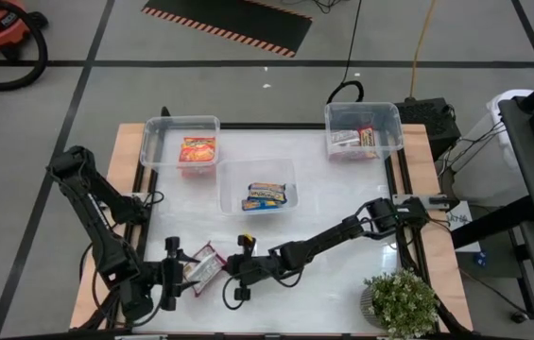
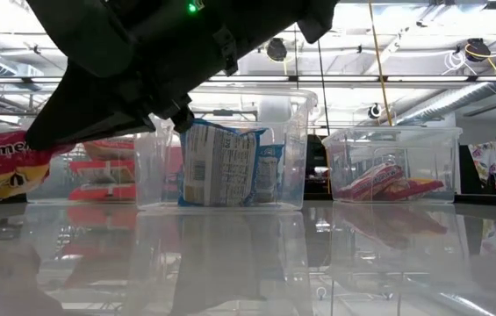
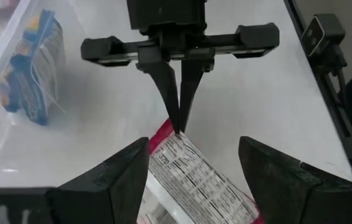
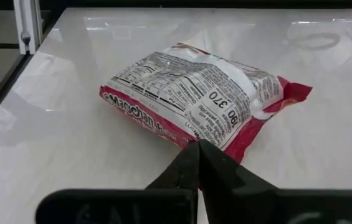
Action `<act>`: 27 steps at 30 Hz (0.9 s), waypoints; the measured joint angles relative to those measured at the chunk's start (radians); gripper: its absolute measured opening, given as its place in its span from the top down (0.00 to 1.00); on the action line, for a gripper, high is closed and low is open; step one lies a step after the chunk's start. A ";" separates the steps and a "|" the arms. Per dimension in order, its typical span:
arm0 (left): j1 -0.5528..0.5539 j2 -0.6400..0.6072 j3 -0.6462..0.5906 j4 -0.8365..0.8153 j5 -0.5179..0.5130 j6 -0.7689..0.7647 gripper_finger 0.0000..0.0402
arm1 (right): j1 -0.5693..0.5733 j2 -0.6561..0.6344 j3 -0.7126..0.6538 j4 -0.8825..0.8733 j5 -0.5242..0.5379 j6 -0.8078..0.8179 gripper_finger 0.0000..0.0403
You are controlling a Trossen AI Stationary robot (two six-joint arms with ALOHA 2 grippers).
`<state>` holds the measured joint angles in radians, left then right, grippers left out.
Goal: Sort Maruchan noodles
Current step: Put the red noodle pack into the top right transparent bin
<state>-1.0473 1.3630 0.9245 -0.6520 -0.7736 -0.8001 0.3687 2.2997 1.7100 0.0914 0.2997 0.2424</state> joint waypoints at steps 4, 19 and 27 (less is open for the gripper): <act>0.000 0.018 0.000 0.001 -0.013 0.030 0.37 | 0.000 -0.015 0.000 -0.017 0.013 -0.006 1.00; 0.000 0.109 0.000 0.030 -0.044 -0.023 0.37 | -0.006 -0.084 0.002 -0.080 0.070 0.069 1.00; -0.024 0.155 0.000 0.064 -0.013 -0.027 0.37 | -0.015 -0.098 0.002 -0.059 0.070 0.065 1.00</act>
<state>-1.0717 1.5177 0.9245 -0.5882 -0.7863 -0.8270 0.3542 2.2012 1.7119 0.0322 0.3695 0.3073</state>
